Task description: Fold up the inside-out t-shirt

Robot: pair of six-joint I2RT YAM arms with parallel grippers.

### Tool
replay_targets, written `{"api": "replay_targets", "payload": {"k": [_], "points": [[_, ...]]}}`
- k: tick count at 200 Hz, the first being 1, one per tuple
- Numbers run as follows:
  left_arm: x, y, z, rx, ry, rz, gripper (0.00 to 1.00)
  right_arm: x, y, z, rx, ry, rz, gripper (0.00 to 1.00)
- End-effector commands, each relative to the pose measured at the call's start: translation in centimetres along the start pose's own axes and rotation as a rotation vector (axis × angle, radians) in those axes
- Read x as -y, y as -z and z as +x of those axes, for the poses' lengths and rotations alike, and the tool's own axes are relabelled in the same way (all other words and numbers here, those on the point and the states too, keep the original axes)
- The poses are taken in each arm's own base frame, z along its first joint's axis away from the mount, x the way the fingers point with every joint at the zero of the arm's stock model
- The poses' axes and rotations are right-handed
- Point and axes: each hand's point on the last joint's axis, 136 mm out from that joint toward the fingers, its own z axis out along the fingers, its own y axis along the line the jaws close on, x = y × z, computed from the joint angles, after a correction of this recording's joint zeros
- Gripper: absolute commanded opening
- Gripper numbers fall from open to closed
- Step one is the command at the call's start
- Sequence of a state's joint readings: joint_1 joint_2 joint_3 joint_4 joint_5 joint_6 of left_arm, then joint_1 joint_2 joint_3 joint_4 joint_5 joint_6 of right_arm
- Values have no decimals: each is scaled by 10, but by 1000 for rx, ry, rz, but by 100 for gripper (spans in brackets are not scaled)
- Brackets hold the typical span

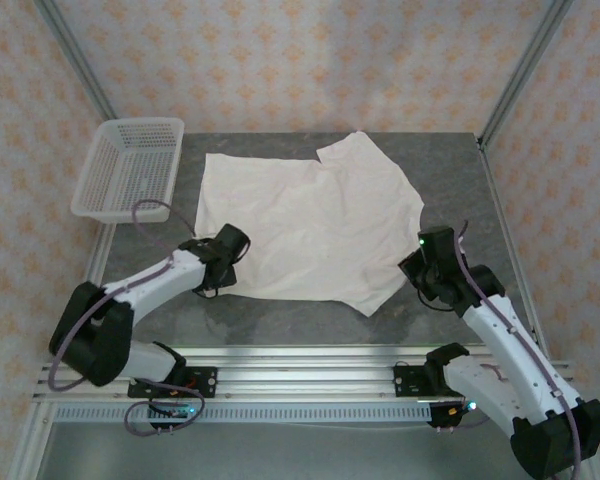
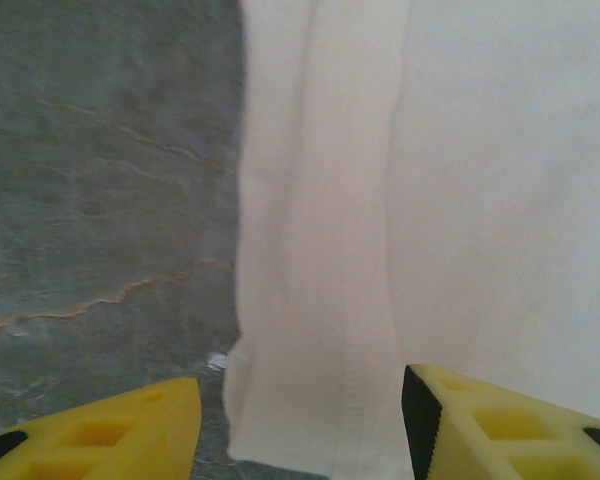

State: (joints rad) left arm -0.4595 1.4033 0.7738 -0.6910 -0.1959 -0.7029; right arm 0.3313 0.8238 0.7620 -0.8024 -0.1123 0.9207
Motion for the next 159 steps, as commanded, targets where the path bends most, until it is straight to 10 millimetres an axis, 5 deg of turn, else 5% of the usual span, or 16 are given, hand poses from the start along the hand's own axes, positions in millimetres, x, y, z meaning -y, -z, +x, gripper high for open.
{"api": "replay_targets", "payload": {"k": [1, 55, 99, 131, 159], "points": [[10, 2, 10, -36, -69, 24, 56, 0, 9, -9, 44, 30, 17, 0], [-8, -11, 21, -42, -94, -85, 48, 3, 9, -10, 57, 24, 20, 0], [-17, -12, 20, -15, -75, -124, 24, 5, 20, -20, 108, 21, 41, 0], [-46, 10, 3, 97, 0, -226, 12, 15, 44, -45, 247, -23, 78, 0], [-52, 45, -24, 227, 79, -173, 0, 0, 73, -70, 347, -52, 35, 0]]}}
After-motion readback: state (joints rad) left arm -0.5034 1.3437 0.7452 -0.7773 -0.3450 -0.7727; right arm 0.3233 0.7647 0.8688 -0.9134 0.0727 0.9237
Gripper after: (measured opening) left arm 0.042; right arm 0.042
